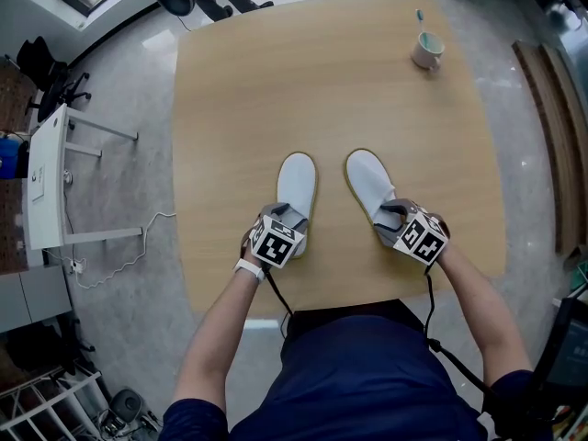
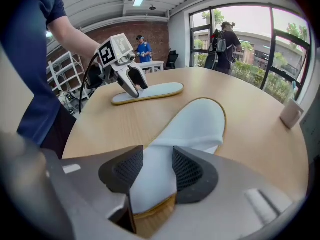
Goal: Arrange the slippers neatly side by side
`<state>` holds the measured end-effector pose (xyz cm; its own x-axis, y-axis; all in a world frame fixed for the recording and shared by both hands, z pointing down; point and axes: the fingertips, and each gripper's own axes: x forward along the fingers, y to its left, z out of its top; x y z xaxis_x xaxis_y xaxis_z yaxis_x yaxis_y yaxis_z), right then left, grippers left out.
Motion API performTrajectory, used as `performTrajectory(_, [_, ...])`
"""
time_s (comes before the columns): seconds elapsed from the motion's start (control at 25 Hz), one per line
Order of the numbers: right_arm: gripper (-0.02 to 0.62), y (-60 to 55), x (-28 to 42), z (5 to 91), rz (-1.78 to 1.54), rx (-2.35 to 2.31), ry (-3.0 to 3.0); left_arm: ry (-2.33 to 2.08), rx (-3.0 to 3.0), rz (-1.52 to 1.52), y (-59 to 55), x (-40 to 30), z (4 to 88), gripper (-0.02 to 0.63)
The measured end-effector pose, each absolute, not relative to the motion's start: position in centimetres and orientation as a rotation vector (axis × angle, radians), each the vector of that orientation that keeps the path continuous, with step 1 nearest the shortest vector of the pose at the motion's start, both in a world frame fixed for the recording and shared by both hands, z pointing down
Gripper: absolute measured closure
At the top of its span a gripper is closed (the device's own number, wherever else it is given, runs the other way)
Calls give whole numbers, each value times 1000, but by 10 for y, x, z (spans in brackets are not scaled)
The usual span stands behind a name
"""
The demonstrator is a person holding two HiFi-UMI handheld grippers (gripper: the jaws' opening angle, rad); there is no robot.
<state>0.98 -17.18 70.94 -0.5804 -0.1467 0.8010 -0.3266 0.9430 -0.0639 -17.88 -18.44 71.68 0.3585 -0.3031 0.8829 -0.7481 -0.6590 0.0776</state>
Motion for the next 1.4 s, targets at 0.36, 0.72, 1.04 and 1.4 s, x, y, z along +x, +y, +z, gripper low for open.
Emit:
performTrajectory(0.36, [385,-166,7,685,170,331,-2229,-938,2195,1177,-184,-177,688,364])
performTrajectory(0.72, [371,-169,10,684,-209,-24,-2115,-499,2523,1629,-171,-152,687,348])
performTrajectory(1.04, [368,-176,14,708,-85,11,-2094,-403,2469,1677,-166,-163,715,348])
performTrajectory(1.4, [373,-166,2,708,57,84,-2140,-429,2448,1627,-157,-156,716,350])
